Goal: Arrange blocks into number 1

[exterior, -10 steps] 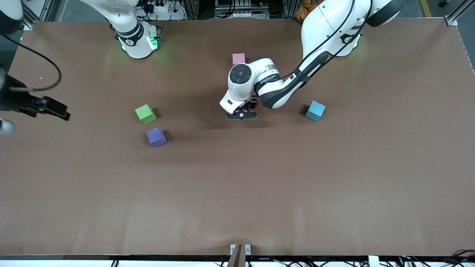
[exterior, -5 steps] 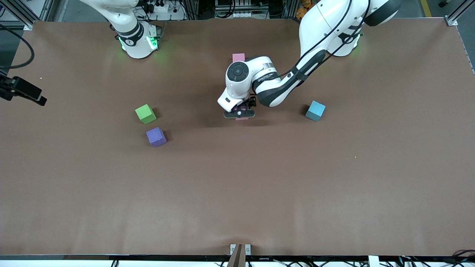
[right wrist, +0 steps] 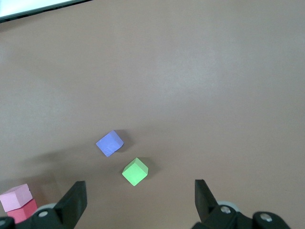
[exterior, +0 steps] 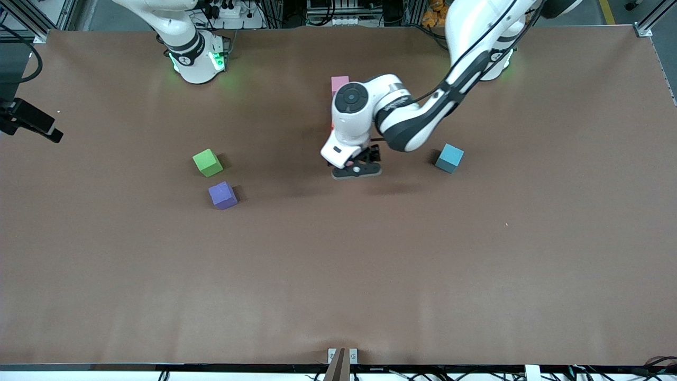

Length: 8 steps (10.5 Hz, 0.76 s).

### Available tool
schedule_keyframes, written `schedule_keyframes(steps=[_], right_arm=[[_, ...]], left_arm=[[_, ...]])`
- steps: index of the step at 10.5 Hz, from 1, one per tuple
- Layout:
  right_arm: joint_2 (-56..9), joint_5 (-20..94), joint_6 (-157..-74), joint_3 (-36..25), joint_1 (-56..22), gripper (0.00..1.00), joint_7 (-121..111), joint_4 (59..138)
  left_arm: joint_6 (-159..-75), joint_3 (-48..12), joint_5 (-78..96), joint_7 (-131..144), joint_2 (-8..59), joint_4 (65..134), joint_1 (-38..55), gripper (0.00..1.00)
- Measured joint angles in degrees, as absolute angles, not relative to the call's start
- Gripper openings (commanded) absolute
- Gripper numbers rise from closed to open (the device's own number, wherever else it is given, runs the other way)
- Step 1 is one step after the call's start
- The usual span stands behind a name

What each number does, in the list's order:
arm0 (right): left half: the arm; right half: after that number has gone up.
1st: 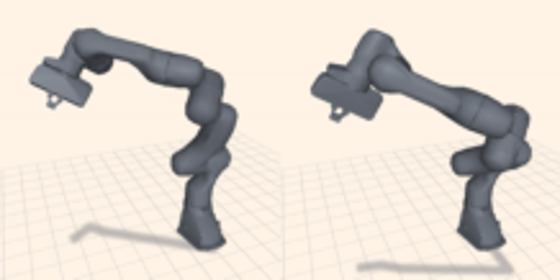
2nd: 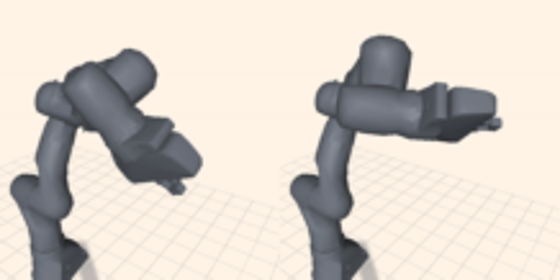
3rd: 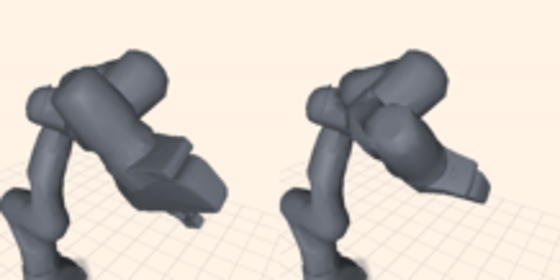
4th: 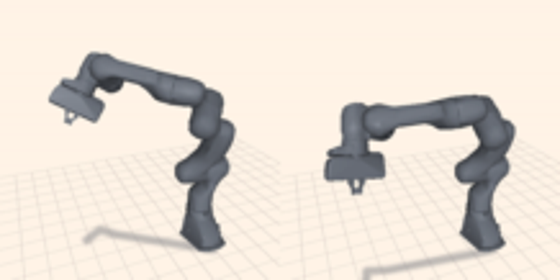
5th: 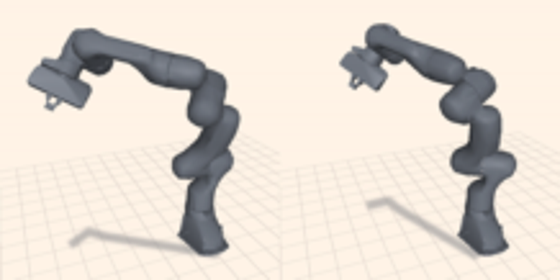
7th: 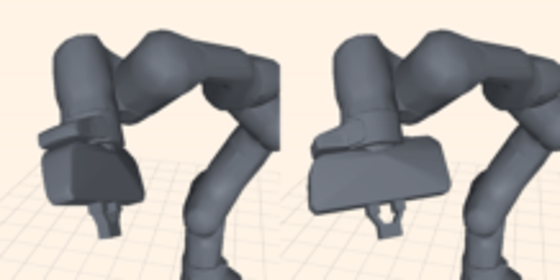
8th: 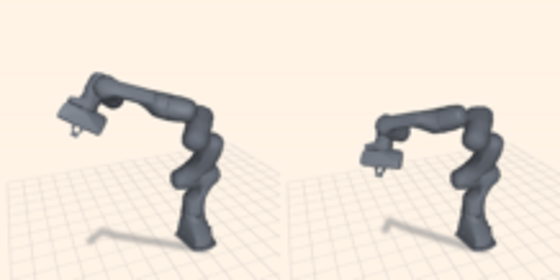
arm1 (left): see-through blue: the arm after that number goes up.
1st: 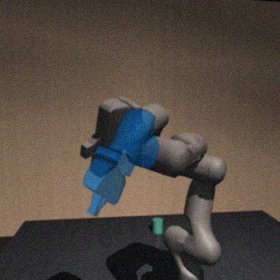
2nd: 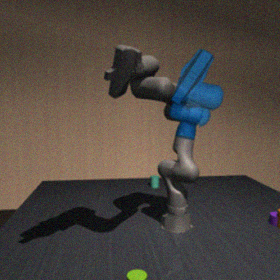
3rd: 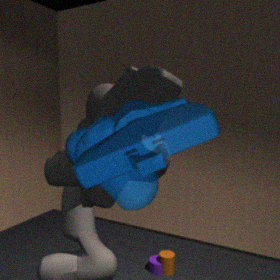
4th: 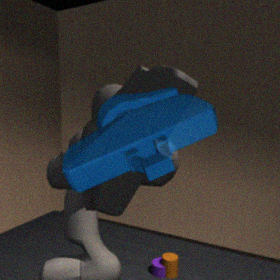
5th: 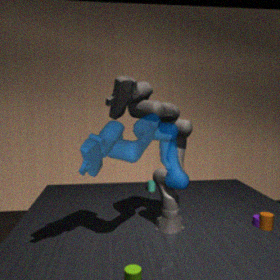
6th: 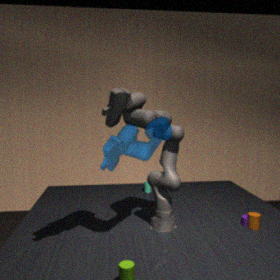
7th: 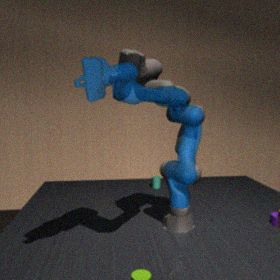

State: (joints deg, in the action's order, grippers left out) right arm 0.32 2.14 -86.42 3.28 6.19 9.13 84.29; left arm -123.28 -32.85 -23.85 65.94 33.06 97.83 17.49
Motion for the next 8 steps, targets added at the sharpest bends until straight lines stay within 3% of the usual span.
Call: schedule_keyframes(steps=[8], right_arm=[[0.52,2.22,-87.05,3.28,4.95,1.0,9.14,85.46]], left_arm=[[-116.43,-32.65,-23.8,52.32,26.67,98.05,0.23,1.0]])
